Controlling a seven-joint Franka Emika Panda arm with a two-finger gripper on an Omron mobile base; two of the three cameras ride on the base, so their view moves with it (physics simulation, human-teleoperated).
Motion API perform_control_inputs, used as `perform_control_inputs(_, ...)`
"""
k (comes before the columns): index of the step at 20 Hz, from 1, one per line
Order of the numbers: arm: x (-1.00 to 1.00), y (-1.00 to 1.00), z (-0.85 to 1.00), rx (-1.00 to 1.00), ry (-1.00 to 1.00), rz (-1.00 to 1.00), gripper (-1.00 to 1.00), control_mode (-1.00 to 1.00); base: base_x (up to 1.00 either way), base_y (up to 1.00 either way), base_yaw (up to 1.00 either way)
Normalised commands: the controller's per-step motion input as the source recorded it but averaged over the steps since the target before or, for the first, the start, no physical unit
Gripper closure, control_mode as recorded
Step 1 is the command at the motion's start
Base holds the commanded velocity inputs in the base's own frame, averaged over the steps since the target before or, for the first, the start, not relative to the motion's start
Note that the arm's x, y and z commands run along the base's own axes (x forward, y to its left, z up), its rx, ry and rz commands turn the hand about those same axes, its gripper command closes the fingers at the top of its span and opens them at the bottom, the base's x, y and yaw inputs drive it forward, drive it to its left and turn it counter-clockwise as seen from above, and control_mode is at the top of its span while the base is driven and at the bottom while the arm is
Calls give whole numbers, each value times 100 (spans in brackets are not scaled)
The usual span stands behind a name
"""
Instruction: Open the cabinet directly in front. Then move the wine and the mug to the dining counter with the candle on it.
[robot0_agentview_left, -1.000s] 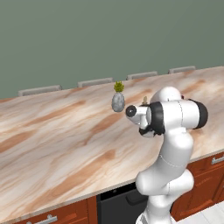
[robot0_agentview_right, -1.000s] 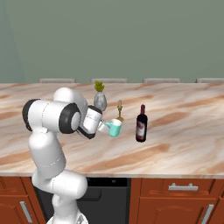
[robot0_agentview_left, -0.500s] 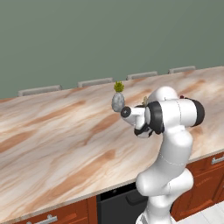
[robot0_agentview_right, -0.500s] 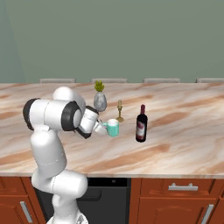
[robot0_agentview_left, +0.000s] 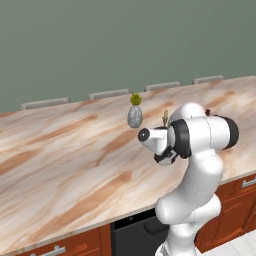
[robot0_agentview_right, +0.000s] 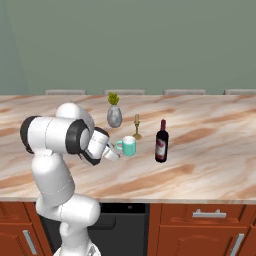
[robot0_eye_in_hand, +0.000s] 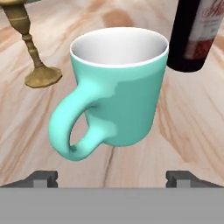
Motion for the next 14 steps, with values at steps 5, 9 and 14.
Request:
perform_control_inputs(5,-25,1,41,7,2,0,-100,-100,0,0,0)
perform_control_inputs(9,-11,11,76,5,0,0,-100,-100,0,0,0)
perform_control_inputs(14,-2,22,97,1,0,0,-100,-100,0,0,0)
